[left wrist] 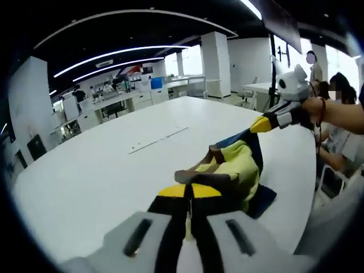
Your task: Fold the garment on the visible template until the final outline fits inside the template.
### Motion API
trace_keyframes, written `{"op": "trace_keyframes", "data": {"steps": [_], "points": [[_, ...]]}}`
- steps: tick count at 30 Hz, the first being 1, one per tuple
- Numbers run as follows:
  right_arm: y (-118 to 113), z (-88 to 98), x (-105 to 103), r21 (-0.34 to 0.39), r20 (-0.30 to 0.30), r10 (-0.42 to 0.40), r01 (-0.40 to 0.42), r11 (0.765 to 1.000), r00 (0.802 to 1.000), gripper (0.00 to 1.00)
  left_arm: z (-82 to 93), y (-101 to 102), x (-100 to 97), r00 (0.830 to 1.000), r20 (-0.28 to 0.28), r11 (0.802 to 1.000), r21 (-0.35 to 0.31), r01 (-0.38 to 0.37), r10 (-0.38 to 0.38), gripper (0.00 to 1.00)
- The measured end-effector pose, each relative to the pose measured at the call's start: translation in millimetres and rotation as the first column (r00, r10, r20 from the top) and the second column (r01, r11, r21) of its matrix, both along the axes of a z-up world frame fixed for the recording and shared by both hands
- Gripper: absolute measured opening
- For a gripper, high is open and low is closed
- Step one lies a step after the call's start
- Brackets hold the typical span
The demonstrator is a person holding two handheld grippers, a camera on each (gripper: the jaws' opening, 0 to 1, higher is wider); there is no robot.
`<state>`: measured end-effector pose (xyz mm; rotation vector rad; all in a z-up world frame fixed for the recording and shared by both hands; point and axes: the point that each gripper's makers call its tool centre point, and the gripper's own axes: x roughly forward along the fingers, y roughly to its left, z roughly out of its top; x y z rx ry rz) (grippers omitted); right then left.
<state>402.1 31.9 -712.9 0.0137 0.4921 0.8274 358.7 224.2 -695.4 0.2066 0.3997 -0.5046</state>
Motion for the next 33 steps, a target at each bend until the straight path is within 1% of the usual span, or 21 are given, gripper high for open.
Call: {"op": "trace_keyframes", "data": {"steps": [2, 4, 6, 9, 11, 14, 15, 17, 18, 19, 20, 21, 22, 24, 26, 27, 28, 29, 31, 32, 33], "points": [[-3, 7.0, 5, 0.005, 0.015, -0.013, 0.013, 1.000, 1.000, 0.00, 5.9, 4, 10.8, 1.000, 0.009, 1.000, -0.019, -0.013, 0.013, 0.00], [-8, 10.7, 16, 0.014, 0.020, -0.040, 0.039, 0.999, 0.999, 0.00, 10.5, 4, 20.1, 1.000, 0.016, 1.000, -0.023, -0.006, 0.006, 0.00], [-11, 12.7, 25, 0.029, 0.019, -0.058, 0.057, 0.998, 0.998, 0.00, 14.1, 5, 30.4, 1.000, 0.028, 1.000, -0.004, 0.002, -0.002, 0.00], [-14, 11.9, 33, 0.027, 0.020, -0.076, 0.075, 0.997, 0.997, 0.00, 14.9, 6, 44.9, 0.999, 0.042, 1.000, 0.013, 0.004, -0.005, 0.00], [-17, 9.8, 42, 0.024, 0.018, -0.095, 0.095, 0.995, 0.995, 0.00, 12.6, 8, 54.8, 0.999, 0.041, 1.000, 0.011, 0.003, -0.003, 0.00], [-22, 5.7, 54, 0.023, -0.005, -0.123, 0.123, 0.992, 0.992, 0.00, 6.4, 8, 72.0, 1.000, 0.027, 1.000, 0.009, -0.004, 0.004, 0.00], [-25, 5.8, 61, 0.031, -0.006, -0.133, 0.133, 0.991, 0.991, 0.00, 4.2, 10, 78.4, 1.000, 0.019, 1.000, 0.002, -0.011, 0.011, 0.00], [-28, 6.7, 69, 0.041, -0.004, -0.147, 0.147, 0.988, 0.989, 0.00, 0.7, 13, 88.3, 1.000, 0.017, 0.999, -0.024, -0.022, 0.022, 0.00], [-30, 6.9, 77, 0.050, -0.005, -0.170, 0.170, 0.984, 0.985, 0.00, -2.3, 15, 96.1, 0.999, 0.014, 0.999, -0.041, -0.028, 0.028, 0.00], [-32, 6.0, 81, 0.051, -0.010, -0.178, 0.178, 0.983, 0.984, 0.00, -3.8, 15, 98.6, 1.000, 0.013, 0.999, -0.042, -0.026, 0.027, 0.00], [-34, 3.7, 85, 0.049, -0.021, -0.191, 0.191, 0.980, 0.981, 0.00, -7.6, 17, 105.0, 0.999, 0.011, 0.998, -0.048, -0.033, 0.034, 0.00], [-38, -3.7, 90, 0.034, -0.061, -0.223, 0.225, 0.974, 0.973, 0.00, -10.4, 18, 109.6, 0.999, 0.008, 0.998, -0.049, -0.035, 0.036, 0.00], [-41, -9.2, 94, 0.024, -0.086, -0.242, 0.245, 0.969, 0.966, 0.00, -13.4, 20, 116.7, 0.999, 0.006, 0.998, -0.053, -0.043, 0.043, 0.00], [-44, -15.6, 105, 0.020, -0.083, -0.257, 0.260, 0.966, 0.963, 0.00, -18.1, 23, 129.2, 0.998, 0.024, 0.998, -0.043, -0.048, 0.050, 0.00], [-41, -21.5, 106, 0.011, -0.083, -0.270, 0.272, 0.962, 0.959, 0.00, -25.1, 26, 140.4, 0.998, 0.016, 0.998, -0.037, -0.060, 0.060, 0.00], [-42, -26.3, 114, 0.003, -0.087, -0.282, 0.284, 0.959, 0.955, 0.00, -27.1, 27, 144.2, 0.998, 0.016, 0.997, -0.041, -0.067, 0.068, 0.00], [-47, -34.9, 122, -0.033, -0.091, -0.312, 0.311, 0.950, 0.946, 0.00, -31.1, 31, 151.1, 0.997, 0.012, 0.996, -0.046, -0.082, 0.083, 0.00], [-47, -38.6, 126, -0.041, -0.088, -0.312, 0.310, 0.950, 0.946, 0.00, -34.7, 33, 154.9, 0.996, 0.009, 0.995, -0.042, -0.086, 0.087, 0.00], [-46, -47.7, 136, -0.034, -0.112, -0.334, 0.332, 0.942, 0.936, 0.00, -44.5, 39, 163.3, 0.995, -0.012, 0.994, -0.036, -0.104, 0.104, 0.00], [-45, -49.9, 140, -0.037, -0.107, -0.336, 0.334, 0.942, 0.936, 0.00, -46.6, 39, 166.0, 0.995, -0.009, 0.995, -0.034, -0.099, 0.099, 0.00], [-46, -53.7, 143, -0.056, -0.099, -0.353, 0.349, 0.935, 0.930, 0.00, -49.8, 40, 168.7, 0.995, -0.013, 0.995, -0.033, -0.098, 0.097, 0.00]]}}
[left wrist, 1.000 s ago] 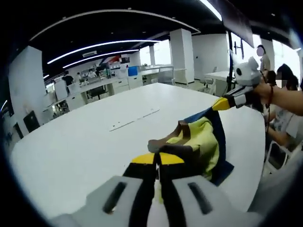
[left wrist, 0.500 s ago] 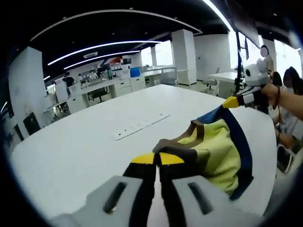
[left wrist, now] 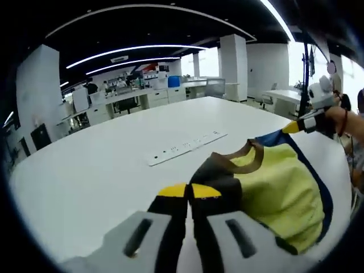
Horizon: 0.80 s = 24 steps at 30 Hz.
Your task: Fold the garment on the visible template until the final outline fits inside the template.
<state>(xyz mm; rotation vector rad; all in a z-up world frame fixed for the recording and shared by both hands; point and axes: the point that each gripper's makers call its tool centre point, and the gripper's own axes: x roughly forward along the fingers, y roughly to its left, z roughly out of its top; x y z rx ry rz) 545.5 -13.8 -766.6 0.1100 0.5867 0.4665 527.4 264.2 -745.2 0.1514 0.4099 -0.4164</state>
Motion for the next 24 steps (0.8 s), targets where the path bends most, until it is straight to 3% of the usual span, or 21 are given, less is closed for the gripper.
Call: {"op": "trace_keyframes", "data": {"steps": [3, 4, 5, 7, 14, 21, 24], "points": [[0, -16.5, 17, -0.129, 0.049, 0.021, -0.015, 0.992, 0.999, 0.00, -14.1, 5, 9.3, 1.000, -0.020, 1.000, 0.007, -0.014, 0.014, 0.00], [2, -23.8, 15, -0.152, 0.033, 0.023, -0.017, 0.988, 0.999, 0.00, -23.0, 11, 16.5, 0.999, -0.028, 0.999, 0.023, -0.028, 0.029, 0.00], [4, -29.3, 16, -0.151, 0.009, 0.004, -0.002, 0.989, 1.000, 0.00, -28.2, 13, 17.9, 0.999, -0.037, 0.999, 0.042, -0.034, 0.036, 0.00], [13, -33.2, 21, -0.153, 0.030, 0.017, -0.013, 0.988, 0.999, 0.00, -37.4, 16, 20.6, 0.997, -0.055, 0.998, 0.056, -0.042, 0.045, 0.00], [18, -56.6, 35, -0.154, -0.013, -0.023, 0.020, 0.988, 1.000, 0.00, -62.6, 27, 34.4, 0.995, -0.087, 0.992, 0.122, -0.027, 0.038, 0.00], [18, -69.0, 41, -0.138, -0.065, -0.045, 0.036, 0.990, 0.997, 0.00, -69.8, 32, 35.4, 0.993, -0.102, 0.991, 0.128, -0.039, 0.052, 0.00], [20, -70.2, 38, -0.153, -0.077, -0.025, 0.013, 0.988, 0.997, 0.00, -70.4, 41, 34.1, 0.989, -0.106, 0.986, 0.147, -0.085, 0.101, 0.00]]}}
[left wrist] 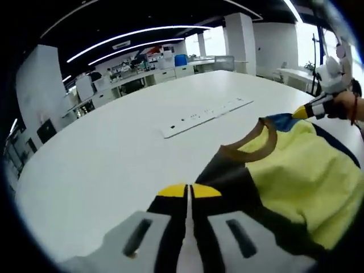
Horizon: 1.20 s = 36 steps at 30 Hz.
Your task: Fold the garment on the visible template until the final outline fits inside the template.
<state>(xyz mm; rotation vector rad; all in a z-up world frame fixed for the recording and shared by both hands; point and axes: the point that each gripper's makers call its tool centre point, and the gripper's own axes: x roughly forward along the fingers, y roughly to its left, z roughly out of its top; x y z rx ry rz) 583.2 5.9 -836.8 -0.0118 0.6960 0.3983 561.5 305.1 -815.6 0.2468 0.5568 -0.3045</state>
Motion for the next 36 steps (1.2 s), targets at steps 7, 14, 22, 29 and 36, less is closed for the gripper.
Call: {"op": "trace_keyframes", "data": {"steps": [7, 14, 22, 29, 36], "points": [[-2, 10.1, -8, 0.012, -0.024, -0.008, 0.008, 1.000, 1.000, 0.24, 14.2, 2, -3.4, 1.000, 0.026, 1.000, -0.013, 0.000, 0.001, 0.29], [0, 22.1, -32, 0.043, -0.015, 0.023, -0.022, 0.999, 1.000, 0.58, 27.3, 2, -24.8, 1.000, 0.013, 0.999, -0.048, -0.026, 0.026, 0.59], [0, 33.6, -74, 0.055, -0.013, 0.062, -0.061, 0.997, 0.998, 0.70, 37.0, 6, -63.3, 0.997, 0.016, 0.989, -0.129, -0.074, 0.076, 0.69], [3, 47.9, -107, 0.057, -0.005, 0.092, -0.092, 0.994, 0.996, 0.69, 36.0, 3, -104.3, 0.999, -0.017, 0.992, -0.115, -0.043, 0.041, 0.67], [2, 51.9, -141, 0.032, -0.003, 0.122, -0.122, 0.992, 0.993, 0.66, 36.9, 5, -137.2, 1.000, -0.027, 0.996, -0.088, -0.018, 0.016, 0.64]]}}
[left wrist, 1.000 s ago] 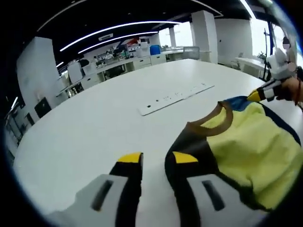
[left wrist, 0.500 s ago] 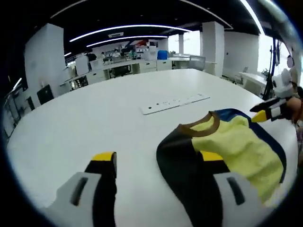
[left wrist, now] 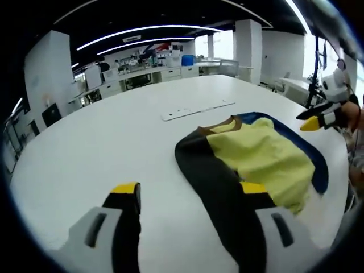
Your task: Fold the garment on the visible template until the final outline fits inside the template.
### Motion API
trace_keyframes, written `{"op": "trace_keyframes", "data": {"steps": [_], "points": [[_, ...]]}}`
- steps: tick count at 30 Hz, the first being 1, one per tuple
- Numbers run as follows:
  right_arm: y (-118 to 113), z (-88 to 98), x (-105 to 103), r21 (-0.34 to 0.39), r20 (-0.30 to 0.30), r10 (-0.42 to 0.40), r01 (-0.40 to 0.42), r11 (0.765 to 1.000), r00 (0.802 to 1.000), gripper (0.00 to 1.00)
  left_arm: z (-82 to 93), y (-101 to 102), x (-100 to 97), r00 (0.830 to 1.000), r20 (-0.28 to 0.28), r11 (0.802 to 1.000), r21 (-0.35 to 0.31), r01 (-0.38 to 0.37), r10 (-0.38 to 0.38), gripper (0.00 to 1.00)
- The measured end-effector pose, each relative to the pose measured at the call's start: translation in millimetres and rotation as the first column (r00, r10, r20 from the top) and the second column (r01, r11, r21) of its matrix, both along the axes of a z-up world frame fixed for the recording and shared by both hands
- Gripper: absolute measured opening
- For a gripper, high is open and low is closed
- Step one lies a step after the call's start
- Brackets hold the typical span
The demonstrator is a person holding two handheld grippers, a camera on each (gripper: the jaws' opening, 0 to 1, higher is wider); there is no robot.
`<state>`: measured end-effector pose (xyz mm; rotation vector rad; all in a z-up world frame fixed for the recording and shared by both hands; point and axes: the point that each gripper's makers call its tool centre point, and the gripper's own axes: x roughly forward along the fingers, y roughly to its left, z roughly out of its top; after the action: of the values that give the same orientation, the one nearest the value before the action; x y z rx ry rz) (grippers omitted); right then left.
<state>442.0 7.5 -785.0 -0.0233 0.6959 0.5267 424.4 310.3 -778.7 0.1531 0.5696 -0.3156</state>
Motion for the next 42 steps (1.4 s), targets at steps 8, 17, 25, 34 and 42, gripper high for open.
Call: {"op": "trace_keyframes", "data": {"steps": [8, 17, 25, 34, 42], "points": [[-3, -11.4, -31, 0.003, -0.029, 0.009, -0.009, 1.000, 1.000, 0.62, -14.5, 2, -29.4, 0.999, -0.050, 0.998, -0.057, 0.003, -0.006, 0.54], [-6, -27.1, -57, 0.005, -0.075, -0.007, 0.007, 1.000, 0.997, 0.51, -38.9, -17, -59.4, 0.992, -0.110, 0.996, -0.071, 0.055, -0.063, 0.40], [-15, -41.6, -78, -0.038, -0.103, -0.059, 0.055, 0.998, 0.993, 0.36, -51.3, -29, -73.8, 0.985, -0.140, 0.993, -0.070, 0.094, -0.103, 0.27], [-16, -54.8, -88, -0.055, -0.128, -0.089, 0.083, 0.995, 0.988, 0.26, -66.8, -25, -77.9, 0.979, -0.170, 0.993, -0.010, 0.114, -0.114, 0.18], [-12, -59.0, -88, -0.036, -0.135, -0.091, 0.087, 0.996, 0.987, 0.14, -65.4, -27, -74.6, 0.979, -0.180, 0.996, -0.040, 0.085, -0.091, 0.09]]}}
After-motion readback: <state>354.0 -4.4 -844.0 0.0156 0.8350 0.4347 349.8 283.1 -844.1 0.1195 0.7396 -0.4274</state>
